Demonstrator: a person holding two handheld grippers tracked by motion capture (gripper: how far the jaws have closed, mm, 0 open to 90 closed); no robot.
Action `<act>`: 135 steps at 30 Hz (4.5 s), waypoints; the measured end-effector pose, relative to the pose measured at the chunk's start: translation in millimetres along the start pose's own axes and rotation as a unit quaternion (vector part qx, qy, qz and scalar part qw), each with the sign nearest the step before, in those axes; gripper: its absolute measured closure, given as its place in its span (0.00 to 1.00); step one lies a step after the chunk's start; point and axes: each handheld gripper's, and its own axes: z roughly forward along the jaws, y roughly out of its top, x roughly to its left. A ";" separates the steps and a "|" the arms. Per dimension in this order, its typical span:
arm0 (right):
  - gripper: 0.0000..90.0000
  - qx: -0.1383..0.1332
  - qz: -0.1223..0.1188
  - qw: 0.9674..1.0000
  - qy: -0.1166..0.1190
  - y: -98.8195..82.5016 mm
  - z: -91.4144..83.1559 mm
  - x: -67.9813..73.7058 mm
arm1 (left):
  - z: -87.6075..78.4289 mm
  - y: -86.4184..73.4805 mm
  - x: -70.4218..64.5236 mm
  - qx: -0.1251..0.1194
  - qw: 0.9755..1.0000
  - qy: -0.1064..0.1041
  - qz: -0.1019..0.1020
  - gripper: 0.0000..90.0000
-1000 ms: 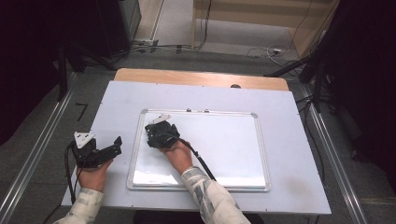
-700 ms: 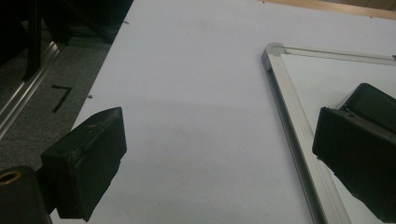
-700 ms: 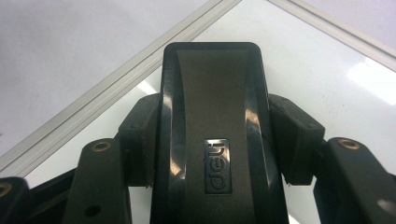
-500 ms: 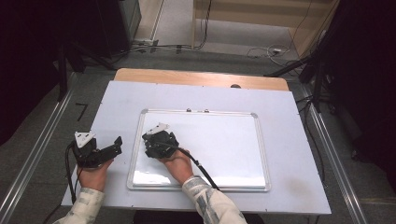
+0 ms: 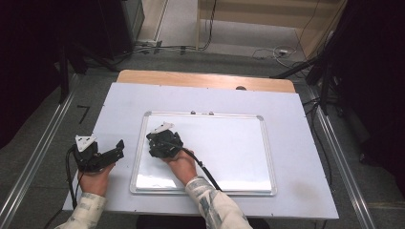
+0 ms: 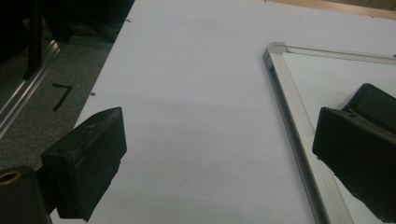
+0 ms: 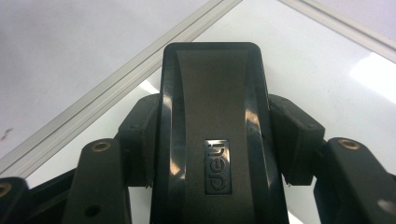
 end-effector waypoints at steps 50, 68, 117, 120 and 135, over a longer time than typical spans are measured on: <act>0.44 -0.011 -0.018 1.000 0.013 -23.0 -18.4 18.9 | 2.5 1.0 -2.8 -0.001 1.000 -0.002 0.006 0.04; 0.43 -0.014 -0.022 0.999 0.035 -36.9 -30.6 29.7 | 3.1 1.1 -2.8 -0.001 1.000 -0.003 0.004 0.04; 0.43 -0.053 0.023 0.998 0.040 -37.0 -53.2 15.1 | 2.9 0.8 -1.2 0.000 1.000 0.000 0.005 0.04; 0.43 -0.054 0.029 0.997 0.040 -36.8 -54.8 12.8 | 3.1 0.8 -0.8 0.000 1.000 0.000 0.006 0.04; 0.43 -0.064 0.042 0.997 0.026 -36.6 -70.4 -6.2 | 3.3 0.6 -1.8 0.000 1.000 0.002 0.005 0.04</act>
